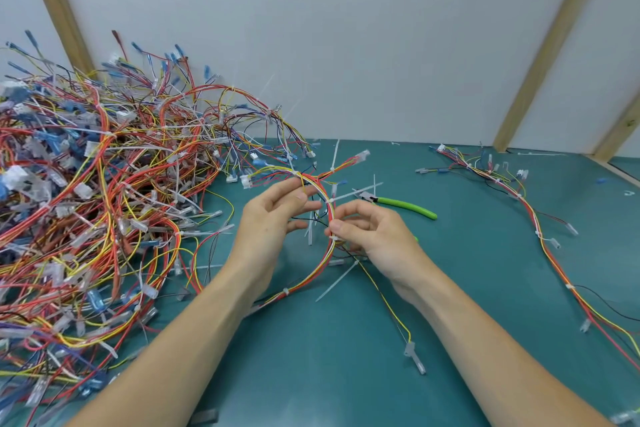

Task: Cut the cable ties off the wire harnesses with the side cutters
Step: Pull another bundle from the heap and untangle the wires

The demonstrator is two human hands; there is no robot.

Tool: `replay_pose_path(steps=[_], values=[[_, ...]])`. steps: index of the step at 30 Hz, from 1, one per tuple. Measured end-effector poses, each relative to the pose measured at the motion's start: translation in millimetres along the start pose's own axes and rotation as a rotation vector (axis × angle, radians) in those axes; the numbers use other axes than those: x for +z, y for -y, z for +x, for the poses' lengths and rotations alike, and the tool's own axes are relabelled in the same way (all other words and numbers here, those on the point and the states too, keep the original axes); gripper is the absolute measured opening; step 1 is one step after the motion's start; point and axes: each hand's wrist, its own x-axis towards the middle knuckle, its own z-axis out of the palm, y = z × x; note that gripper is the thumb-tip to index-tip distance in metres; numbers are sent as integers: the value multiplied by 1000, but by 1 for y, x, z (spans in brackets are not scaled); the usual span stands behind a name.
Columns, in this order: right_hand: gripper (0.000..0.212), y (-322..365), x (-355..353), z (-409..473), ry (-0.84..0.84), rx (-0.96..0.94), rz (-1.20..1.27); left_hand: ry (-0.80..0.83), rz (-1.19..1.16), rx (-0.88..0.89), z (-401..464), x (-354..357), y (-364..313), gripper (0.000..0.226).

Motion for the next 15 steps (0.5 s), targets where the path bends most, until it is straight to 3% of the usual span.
replay_pose_path(steps=[5, 10, 15], values=[[7, 1, -7, 3, -126, 13, 62, -125, 239, 152, 0, 0, 3, 16], [6, 2, -9, 3, -148, 46, 112, 163, 415, 171, -10, 8, 11, 5], [12, -1, -10, 4, -147, 73, 87, 203, 459, 183, -10, 7, 14, 15]])
